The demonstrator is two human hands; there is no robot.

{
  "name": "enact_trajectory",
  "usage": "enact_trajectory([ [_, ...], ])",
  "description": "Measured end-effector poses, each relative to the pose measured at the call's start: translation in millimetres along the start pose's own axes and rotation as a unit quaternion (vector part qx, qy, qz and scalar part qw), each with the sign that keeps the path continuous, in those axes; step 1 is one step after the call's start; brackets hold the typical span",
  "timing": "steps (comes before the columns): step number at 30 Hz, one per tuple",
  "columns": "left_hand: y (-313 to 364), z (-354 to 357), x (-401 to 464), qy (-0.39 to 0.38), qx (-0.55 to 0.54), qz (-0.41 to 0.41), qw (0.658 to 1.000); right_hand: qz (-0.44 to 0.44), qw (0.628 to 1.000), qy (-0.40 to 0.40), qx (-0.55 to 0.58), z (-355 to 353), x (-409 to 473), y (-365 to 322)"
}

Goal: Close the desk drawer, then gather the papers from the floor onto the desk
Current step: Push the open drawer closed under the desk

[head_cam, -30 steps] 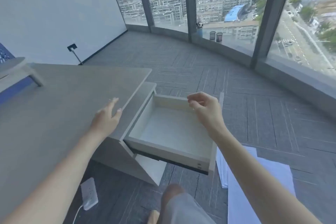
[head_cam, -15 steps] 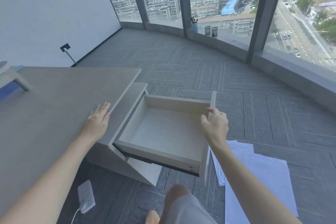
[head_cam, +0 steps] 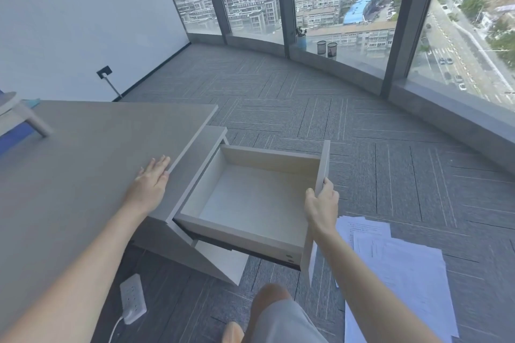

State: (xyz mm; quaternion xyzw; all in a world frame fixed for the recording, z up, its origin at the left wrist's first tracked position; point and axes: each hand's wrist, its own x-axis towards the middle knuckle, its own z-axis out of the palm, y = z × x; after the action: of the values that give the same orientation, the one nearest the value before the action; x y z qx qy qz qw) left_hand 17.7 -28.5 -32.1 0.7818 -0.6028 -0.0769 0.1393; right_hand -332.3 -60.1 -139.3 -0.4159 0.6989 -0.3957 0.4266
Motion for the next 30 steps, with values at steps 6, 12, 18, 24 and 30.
enact_trajectory([
  [6,0.1,-3.1,-0.3,0.000,-0.012,-0.001,1.000,-0.006,1.000,-0.004,-0.003,16.2,0.3,-2.4],
  [12,-2.4,-10.1,-1.7,-0.024,-0.013,0.020,0.999,-0.003,1.000,-0.023,0.008,34.4,-1.7,-6.7],
  [18,-7.1,-11.2,-1.3,-0.033,-0.003,0.036,0.999,-0.008,0.998,-0.055,0.013,49.7,1.4,-10.8],
  [24,-10.0,-13.2,-1.2,-0.023,-0.015,0.041,0.999,0.038,0.973,-0.143,0.175,50.7,14.1,-5.2],
  [30,-10.2,-11.6,-1.7,-0.009,-0.023,0.041,0.999,0.095,0.968,-0.176,0.153,57.2,24.7,12.6],
])
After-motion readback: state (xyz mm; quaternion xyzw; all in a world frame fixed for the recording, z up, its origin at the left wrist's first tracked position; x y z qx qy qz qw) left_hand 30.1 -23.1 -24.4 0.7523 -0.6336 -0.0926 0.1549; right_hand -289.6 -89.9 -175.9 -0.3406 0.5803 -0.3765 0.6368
